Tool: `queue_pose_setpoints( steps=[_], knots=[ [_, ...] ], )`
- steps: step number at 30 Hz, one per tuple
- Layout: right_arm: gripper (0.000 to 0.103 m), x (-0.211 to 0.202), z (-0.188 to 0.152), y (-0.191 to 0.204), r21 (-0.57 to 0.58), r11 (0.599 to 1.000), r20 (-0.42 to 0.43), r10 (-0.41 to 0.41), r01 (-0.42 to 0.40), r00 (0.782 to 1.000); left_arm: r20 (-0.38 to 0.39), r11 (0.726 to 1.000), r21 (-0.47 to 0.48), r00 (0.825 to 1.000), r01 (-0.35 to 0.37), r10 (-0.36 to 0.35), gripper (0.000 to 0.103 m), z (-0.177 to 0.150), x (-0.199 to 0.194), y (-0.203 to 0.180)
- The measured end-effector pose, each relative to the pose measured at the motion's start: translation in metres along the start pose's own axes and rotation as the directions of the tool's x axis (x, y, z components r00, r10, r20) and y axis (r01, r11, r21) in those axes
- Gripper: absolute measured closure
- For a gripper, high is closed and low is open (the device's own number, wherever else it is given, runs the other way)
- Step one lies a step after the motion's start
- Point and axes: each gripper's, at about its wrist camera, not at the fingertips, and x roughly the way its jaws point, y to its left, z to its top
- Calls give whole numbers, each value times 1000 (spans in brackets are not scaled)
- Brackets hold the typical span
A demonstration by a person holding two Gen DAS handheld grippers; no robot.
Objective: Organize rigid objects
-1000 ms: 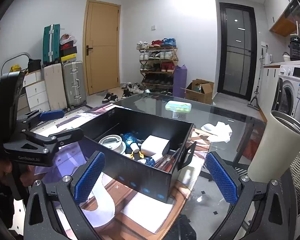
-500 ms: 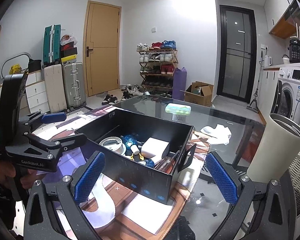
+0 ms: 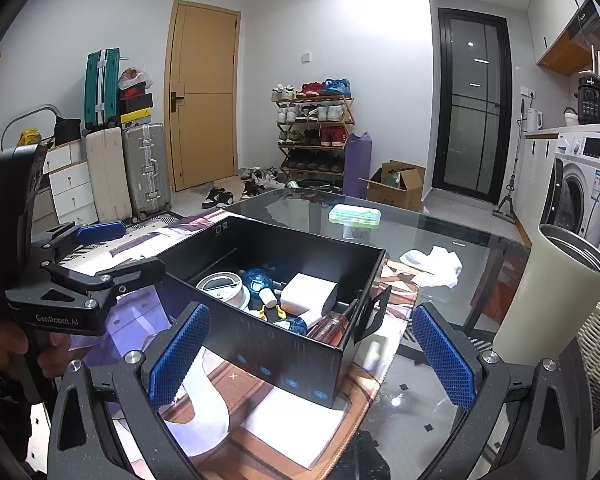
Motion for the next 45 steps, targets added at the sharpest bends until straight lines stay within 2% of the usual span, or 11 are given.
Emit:
queue_pose_setpoints(
  steps=[45],
  knots=[
    [0,5,-2,-6,27,1000,-15,2,-1,1000,6,1000,-14,1000,-7,7,0,0,-2,1]
  ],
)
